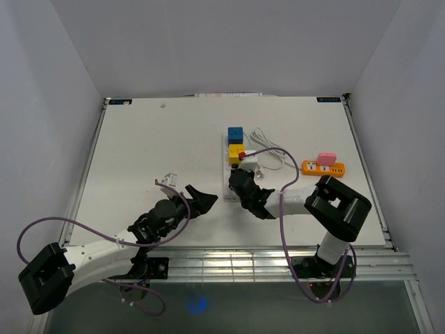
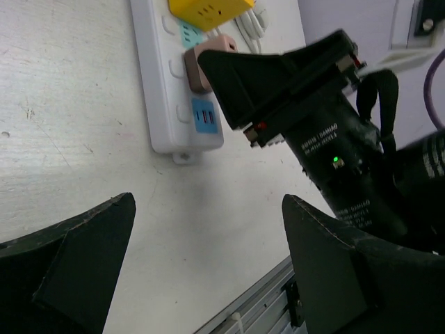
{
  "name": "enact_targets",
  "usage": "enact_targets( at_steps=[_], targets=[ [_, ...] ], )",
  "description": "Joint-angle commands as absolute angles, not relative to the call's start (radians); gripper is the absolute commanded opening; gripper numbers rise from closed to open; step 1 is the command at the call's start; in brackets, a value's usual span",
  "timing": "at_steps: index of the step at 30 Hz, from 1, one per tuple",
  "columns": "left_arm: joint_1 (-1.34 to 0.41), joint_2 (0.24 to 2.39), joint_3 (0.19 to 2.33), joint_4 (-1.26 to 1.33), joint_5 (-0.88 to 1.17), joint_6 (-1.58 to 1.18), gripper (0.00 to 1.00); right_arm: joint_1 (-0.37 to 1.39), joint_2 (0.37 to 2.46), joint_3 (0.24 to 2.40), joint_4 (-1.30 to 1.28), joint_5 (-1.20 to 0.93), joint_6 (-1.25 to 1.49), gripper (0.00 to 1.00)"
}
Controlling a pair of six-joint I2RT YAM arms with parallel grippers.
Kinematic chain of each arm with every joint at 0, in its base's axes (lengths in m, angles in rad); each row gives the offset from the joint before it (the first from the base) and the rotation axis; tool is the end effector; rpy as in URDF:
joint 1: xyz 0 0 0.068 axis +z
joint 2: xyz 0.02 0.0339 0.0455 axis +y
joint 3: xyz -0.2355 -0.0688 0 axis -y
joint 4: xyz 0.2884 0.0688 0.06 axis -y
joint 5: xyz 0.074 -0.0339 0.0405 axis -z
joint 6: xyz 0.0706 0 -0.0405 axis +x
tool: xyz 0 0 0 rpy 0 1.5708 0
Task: Insert the plug
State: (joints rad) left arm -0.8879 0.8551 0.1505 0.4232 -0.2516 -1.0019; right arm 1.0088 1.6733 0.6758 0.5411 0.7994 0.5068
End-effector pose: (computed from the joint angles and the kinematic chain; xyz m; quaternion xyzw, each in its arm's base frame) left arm 0.1782 -0.1913 0.1106 -0.1205 0.7874 -0.4244 0.4305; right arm 0.2355 0.2790 0.0837 0.0051 0.8085 0.0949 0.5808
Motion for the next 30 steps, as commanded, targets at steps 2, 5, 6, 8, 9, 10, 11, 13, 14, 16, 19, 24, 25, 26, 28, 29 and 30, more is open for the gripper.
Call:
enact_targets(
  at_steps=[2, 5, 6, 8, 9, 10, 11, 13, 14, 16, 19, 24, 25, 26, 28, 29, 30],
  targets=[
    [-0.877, 0.804, 0.129, 0.345, -0.264, -0.983, 0.97, 0.945, 1.854, 0.709, 0.422, 0.512, 0.440, 0.08],
    [-0.876, 0.790, 0.132, 0.325, -0.267, -0.977, 0.98, 0.931, 1.908, 0.784, 0.391, 0.514, 0.426, 0.15],
    [-0.876, 0.785, 0.133, 0.319, -0.268, -0.977, 0.98, 0.930, 1.917, 0.802, 0.379, 0.515, 0.425, 0.17],
    [-0.876, 0.773, 0.132, 0.313, -0.270, -0.977, 0.98, 0.930, 1.927, 0.833, 0.368, 0.512, 0.420, 0.23],
    [-0.876, 0.772, 0.133, 0.310, -0.270, -0.976, 0.98, 0.930, 1.925, 0.834, 0.371, 0.511, 0.420, 0.36],
    [-0.874, 0.767, 0.133, 0.310, -0.273, -0.976, 0.98, 0.931, 1.911, 0.834, 0.376, 0.508, 0.417, 0.41],
    [-0.874, 0.765, 0.133, 0.307, -0.273, -0.976, 0.98, 0.930, 1.901, 0.836, 0.377, 0.509, 0.411, 0.49],
    [-0.876, 0.764, 0.135, 0.305, -0.273, -0.974, 0.98, 0.930, 1.867, 0.851, 0.361, 0.515, 0.397, 0.53],
    [-0.874, 0.765, 0.137, 0.304, -0.273, -0.973, 0.97, 0.930, 1.855, 0.891, 0.338, 0.517, 0.384, 0.54],
    [-0.874, 0.770, 0.143, 0.301, -0.272, -0.973, 0.98, 0.930, 1.823, 0.939, 0.269, 0.518, 0.359, 0.61],
    [-0.874, 0.772, 0.153, 0.293, -0.273, -0.973, 0.97, 0.930, 1.786, 1.041, 0.192, 0.522, 0.315, 0.79],
    [-0.874, 0.743, 0.167, 0.250, -0.279, -0.969, 0.98, 0.930, 1.744, 1.187, 0.092, 0.525, 0.261, 0.99],
    [-0.874, 0.735, 0.170, 0.242, -0.281, -0.969, 0.98, 0.928, 1.721, 1.196, 0.068, 0.519, 0.252, 0.96],
    [-0.874, 0.729, 0.175, 0.233, -0.281, -0.968, 0.98, 0.930, 1.707, 1.201, 0.057, 0.514, 0.247, 0.90],
    [-0.874, 0.706, 0.181, 0.203, -0.279, -0.966, 0.98, 0.928, 1.659, 1.198, 0.035, 0.490, 0.238, 0.90],
    [-0.874, 0.697, 0.196, 0.187, -0.276, -0.962, 0.98, 0.927, 1.640, 1.189, 0.031, 0.476, 0.235, 0.90],
    [-0.874, 0.689, 0.212, 0.134, -0.273, -0.956, 0.98, 0.927, 1.619, 1.178, 0.029, 0.463, 0.233, 0.90]
  ],
)
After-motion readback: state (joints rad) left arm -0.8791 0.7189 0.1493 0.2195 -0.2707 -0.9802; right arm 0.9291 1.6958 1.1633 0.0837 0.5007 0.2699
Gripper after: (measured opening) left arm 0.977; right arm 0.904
